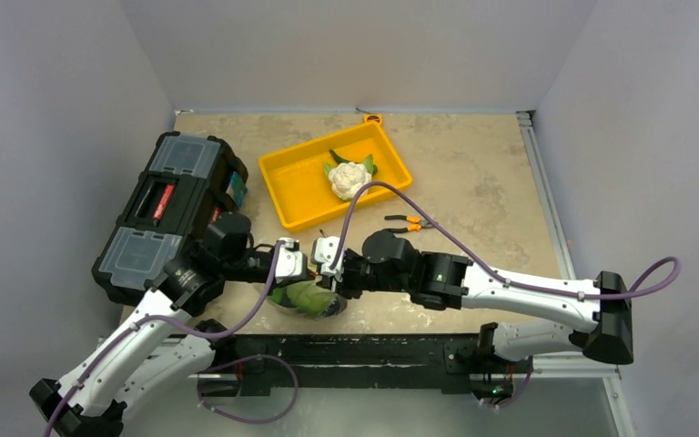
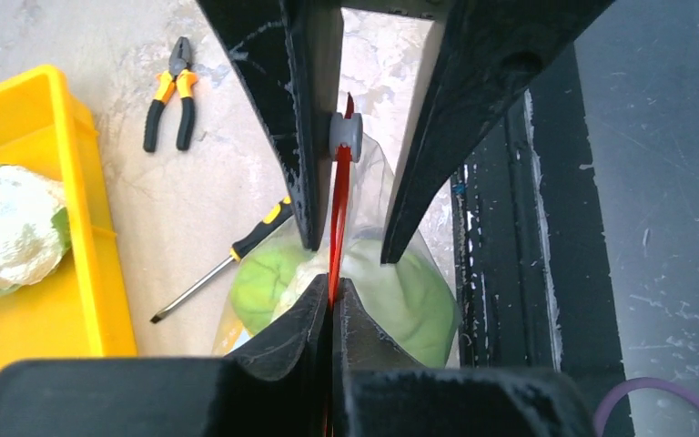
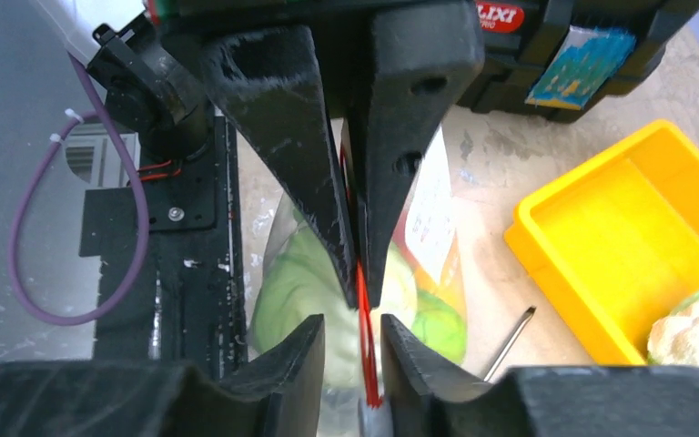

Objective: Place the food in the zip-top bag and seal the zipper
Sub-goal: Adjust the zipper food storage bag at the center of the board, then zip the zipper food storage bag at the center of the board.

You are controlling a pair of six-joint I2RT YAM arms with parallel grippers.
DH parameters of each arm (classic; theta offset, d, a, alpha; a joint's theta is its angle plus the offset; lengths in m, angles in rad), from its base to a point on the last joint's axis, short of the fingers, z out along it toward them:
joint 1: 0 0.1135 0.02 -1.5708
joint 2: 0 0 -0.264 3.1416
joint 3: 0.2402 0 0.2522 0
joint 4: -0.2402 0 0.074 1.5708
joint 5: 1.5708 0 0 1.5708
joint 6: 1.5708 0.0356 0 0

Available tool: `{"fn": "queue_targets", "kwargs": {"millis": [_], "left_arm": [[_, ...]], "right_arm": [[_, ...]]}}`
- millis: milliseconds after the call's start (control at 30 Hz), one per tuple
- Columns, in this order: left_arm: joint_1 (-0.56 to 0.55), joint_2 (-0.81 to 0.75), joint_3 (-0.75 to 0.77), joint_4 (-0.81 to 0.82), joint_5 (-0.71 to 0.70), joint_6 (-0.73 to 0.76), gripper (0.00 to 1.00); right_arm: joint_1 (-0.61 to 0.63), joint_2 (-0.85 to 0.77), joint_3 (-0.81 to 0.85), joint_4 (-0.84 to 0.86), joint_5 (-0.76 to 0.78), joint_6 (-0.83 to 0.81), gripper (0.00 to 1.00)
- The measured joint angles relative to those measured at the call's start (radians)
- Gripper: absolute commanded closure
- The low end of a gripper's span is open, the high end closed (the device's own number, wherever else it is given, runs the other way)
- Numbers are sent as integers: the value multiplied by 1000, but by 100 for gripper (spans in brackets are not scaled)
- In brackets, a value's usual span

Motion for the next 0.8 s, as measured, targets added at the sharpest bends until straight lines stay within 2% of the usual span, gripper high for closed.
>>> {"fn": "queue_targets", "kwargs": {"millis": [100, 233, 467, 800], "left_arm": [[-3, -22, 0, 1, -23, 0, 100], [-3, -47, 0, 2, -37, 0, 100], [-3, -44, 0, 1, -35, 0, 100], [-3, -42, 0, 0, -28, 0, 100]], "right_arm": [[-2, -19, -7, -1, 16, 24, 49], [-26, -112, -45, -3, 16, 56, 45], [-124, -203, -72, 0, -91, 96, 62], [-163, -125, -49, -62, -223, 70, 67]]}}
